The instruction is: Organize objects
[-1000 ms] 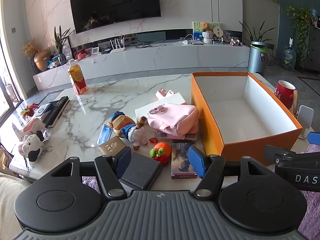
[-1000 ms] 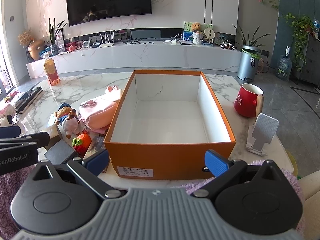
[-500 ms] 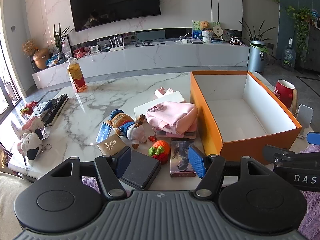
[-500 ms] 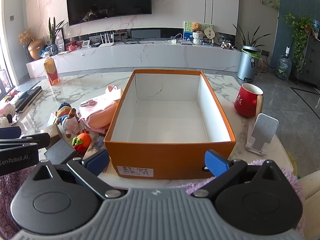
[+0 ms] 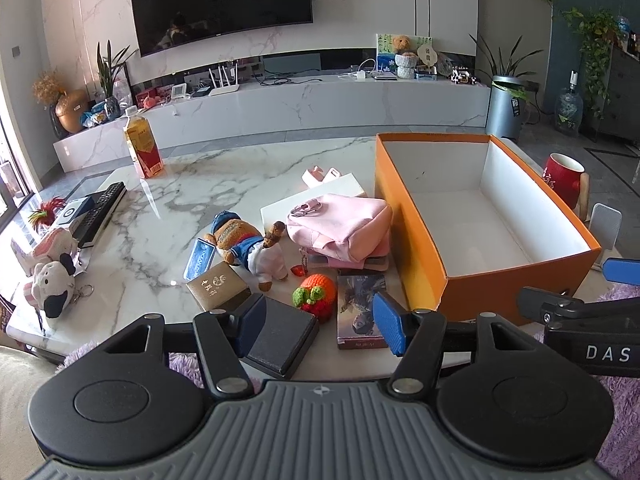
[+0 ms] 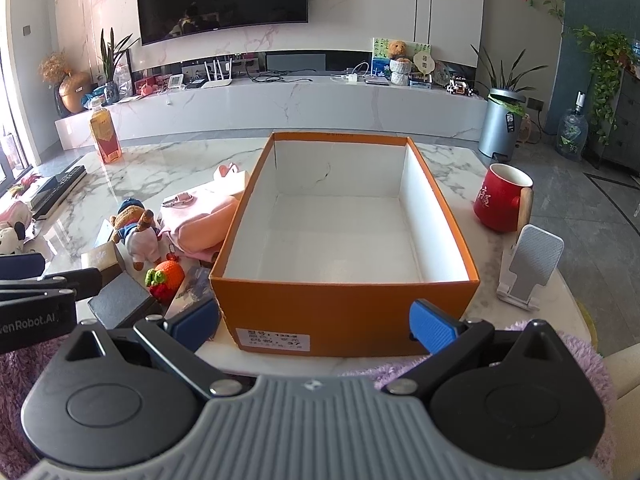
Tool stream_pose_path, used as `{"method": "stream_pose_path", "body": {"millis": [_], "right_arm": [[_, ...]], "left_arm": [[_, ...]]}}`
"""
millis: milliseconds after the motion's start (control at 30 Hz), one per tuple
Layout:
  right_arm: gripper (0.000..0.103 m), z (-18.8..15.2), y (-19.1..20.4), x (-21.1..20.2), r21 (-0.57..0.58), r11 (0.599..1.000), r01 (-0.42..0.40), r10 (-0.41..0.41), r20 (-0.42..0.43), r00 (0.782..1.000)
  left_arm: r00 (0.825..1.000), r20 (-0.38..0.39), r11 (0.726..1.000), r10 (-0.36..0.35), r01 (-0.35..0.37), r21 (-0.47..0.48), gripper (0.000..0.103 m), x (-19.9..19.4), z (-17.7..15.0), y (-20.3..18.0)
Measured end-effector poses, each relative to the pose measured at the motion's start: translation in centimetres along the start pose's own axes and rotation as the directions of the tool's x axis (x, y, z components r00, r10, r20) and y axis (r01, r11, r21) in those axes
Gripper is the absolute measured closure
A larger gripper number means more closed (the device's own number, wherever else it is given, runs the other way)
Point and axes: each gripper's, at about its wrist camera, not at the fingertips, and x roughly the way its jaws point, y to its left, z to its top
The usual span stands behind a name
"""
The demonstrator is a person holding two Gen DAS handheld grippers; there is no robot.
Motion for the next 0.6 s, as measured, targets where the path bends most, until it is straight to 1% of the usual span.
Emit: {"method": "stream_pose_path", "body": {"millis": [67,100,167,200,233,267,333,367,400,433,500,600], "right_arm": [[0.002,0.2,0.3,0.2,-0.021,1.000,-0.012,0.012,0.000,1.000],[0.003,0.4,0.5,0.4,-0.036,0.999,-0.020,0.020,0.001,1.000],[0.010,0.8,1.1,0.6,-0.074,0.997,-0.037,0.037,0.002,0.999],[0.017,1.1,1.4,0.9,-0.094,0.994,-0.051,0.051,-0.001,0.999],[0.023,1.4,1.6,1.1,-0.110,0.992,-0.064,0.064,-0.006,0.998],[0.025,1.8,1.9,1.5,-0.123,0.989,-0.078,0.077,-0.011,0.997],[0.036,2.5,2.4,2.1,-0.143,0.984,-0.106,0.105,-0.019,0.994],[0.039,2.9,2.6,2.5,-0.155,0.981,-0.119,0.117,-0.023,0.993],[0.045,3.4,3.0,2.9,-0.168,0.977,-0.131,0.128,-0.027,0.991],[0.048,3.8,3.3,3.2,-0.183,0.973,-0.143,0.140,-0.031,0.990],[0.051,4.8,4.2,4.1,-0.233,0.958,-0.168,0.165,-0.034,0.986],[0.054,6.1,5.9,5.5,-0.333,0.921,-0.203,0.196,-0.053,0.979]], "left_arm": [[1.000,-0.004,1.000,-0.010,0.010,-0.012,0.037,0.2,0.2,0.7],[1.000,-0.008,1.000,-0.015,0.015,-0.017,0.040,0.3,0.3,1.0],[1.000,-0.013,0.999,-0.027,0.026,-0.021,0.044,0.6,0.5,1.6],[0.999,-0.015,0.999,-0.029,0.029,-0.020,0.048,0.8,0.7,1.9],[0.999,-0.016,0.999,-0.033,0.033,-0.017,0.052,1.0,0.9,2.2],[0.999,-0.016,0.999,-0.037,0.037,-0.013,0.053,1.1,1.1,2.4],[0.999,-0.019,0.999,-0.049,0.049,-0.013,0.060,1.6,1.5,2.8],[0.998,-0.021,0.998,-0.056,0.055,-0.016,0.061,1.8,1.7,3.1],[0.998,-0.024,0.998,-0.060,0.060,-0.018,0.065,2.1,1.9,3.3],[0.998,-0.029,0.998,-0.063,0.063,-0.017,0.070,2.3,2.1,3.5],[0.996,-0.041,0.996,-0.084,0.083,-0.025,0.072,3.0,2.6,3.9],[0.992,-0.052,0.993,-0.116,0.114,-0.033,0.080,4.1,3.3,4.4]]}}
